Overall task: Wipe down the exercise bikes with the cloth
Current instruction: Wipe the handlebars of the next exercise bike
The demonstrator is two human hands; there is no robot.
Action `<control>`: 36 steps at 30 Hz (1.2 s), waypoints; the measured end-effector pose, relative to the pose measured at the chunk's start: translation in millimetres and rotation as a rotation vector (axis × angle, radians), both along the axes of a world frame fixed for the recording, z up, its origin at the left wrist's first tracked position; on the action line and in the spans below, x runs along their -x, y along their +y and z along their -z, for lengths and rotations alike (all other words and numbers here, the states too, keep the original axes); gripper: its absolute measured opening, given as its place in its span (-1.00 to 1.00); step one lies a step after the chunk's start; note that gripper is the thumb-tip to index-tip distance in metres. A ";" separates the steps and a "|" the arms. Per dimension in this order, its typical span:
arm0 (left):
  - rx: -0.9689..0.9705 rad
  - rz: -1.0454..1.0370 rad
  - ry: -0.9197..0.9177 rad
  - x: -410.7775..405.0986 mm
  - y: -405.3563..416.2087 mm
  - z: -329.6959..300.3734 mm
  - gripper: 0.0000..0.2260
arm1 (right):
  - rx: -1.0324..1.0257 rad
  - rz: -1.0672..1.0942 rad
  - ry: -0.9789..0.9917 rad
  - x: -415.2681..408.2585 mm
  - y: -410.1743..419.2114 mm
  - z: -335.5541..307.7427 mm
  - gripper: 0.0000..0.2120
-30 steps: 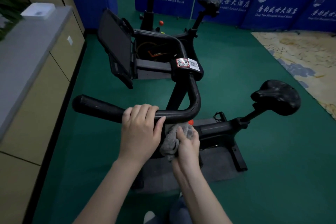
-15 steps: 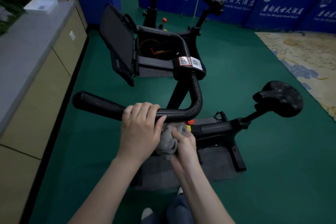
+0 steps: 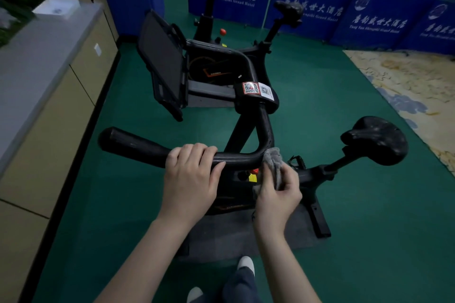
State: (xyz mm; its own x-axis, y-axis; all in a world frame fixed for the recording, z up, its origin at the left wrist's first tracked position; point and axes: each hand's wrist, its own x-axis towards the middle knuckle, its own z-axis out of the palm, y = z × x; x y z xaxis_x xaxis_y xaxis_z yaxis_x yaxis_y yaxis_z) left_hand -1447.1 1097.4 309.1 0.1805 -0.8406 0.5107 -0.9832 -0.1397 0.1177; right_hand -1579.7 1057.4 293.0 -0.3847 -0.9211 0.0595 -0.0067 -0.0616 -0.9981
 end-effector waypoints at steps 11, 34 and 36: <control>0.027 0.001 0.010 0.7 -1.5 1.1 -0.72 | 0.404 -0.293 0.642 26.2 -34.0 -13.7 -0.78; -0.047 -0.023 0.073 4.8 1.6 -5.0 -0.71 | 0.404 -1.245 1.237 13.5 -114.8 -69.7 -0.87; -0.054 -0.034 0.090 5.8 1.5 -6.4 -0.70 | 0.305 -1.398 1.228 1.0 -119.4 -72.8 -0.86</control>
State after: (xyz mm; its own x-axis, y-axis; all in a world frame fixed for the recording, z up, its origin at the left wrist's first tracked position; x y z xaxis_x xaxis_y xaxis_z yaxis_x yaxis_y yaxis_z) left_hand -1452.9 1098.9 315.6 0.2530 -0.8588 0.4454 -0.9635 -0.1817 0.1968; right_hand -1580.7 938.0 365.8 0.9099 -0.3975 -0.1183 -0.4075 -0.8037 -0.4337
